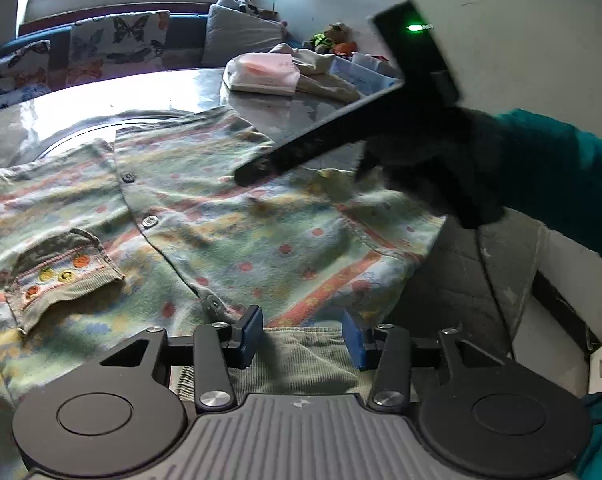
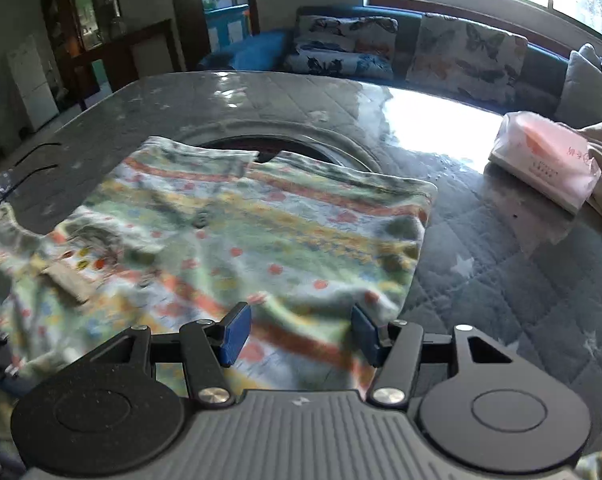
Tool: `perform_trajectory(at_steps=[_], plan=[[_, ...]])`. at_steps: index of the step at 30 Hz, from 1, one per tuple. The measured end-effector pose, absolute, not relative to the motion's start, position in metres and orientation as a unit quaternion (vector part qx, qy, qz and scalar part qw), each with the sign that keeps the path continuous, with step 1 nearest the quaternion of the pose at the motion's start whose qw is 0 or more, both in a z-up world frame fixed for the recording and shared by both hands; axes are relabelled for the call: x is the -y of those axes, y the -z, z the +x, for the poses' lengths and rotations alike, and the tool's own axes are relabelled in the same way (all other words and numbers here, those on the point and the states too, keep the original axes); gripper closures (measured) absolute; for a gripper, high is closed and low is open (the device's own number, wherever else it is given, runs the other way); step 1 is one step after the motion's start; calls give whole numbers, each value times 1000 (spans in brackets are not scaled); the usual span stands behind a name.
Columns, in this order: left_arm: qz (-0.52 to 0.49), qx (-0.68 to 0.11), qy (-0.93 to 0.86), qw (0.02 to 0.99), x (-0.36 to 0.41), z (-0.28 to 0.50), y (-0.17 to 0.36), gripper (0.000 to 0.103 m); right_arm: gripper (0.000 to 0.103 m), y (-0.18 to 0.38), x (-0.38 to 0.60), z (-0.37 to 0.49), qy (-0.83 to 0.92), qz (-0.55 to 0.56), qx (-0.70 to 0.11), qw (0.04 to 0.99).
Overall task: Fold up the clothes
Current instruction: 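Grasp the green corduroy sleeve with the right gripper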
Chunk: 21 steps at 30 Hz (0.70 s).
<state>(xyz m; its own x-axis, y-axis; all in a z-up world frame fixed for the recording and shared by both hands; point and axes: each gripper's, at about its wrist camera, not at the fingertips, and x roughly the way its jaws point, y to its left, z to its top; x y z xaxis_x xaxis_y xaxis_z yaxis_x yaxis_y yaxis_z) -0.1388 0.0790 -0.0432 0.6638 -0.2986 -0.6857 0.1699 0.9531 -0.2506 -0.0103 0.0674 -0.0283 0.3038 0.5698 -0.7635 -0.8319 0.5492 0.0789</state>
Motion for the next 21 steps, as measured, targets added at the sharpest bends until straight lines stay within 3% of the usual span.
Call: perform_trajectory(at_steps=[13, 21], plan=[[-109, -382, 155, 905, -88, -141, 45, 54, 46, 35, -115, 47, -409, -185, -371, 812], [-131, -379, 151, 904, -103, -146, 34, 53, 44, 27, -121, 33, -425, -223, -360, 800]])
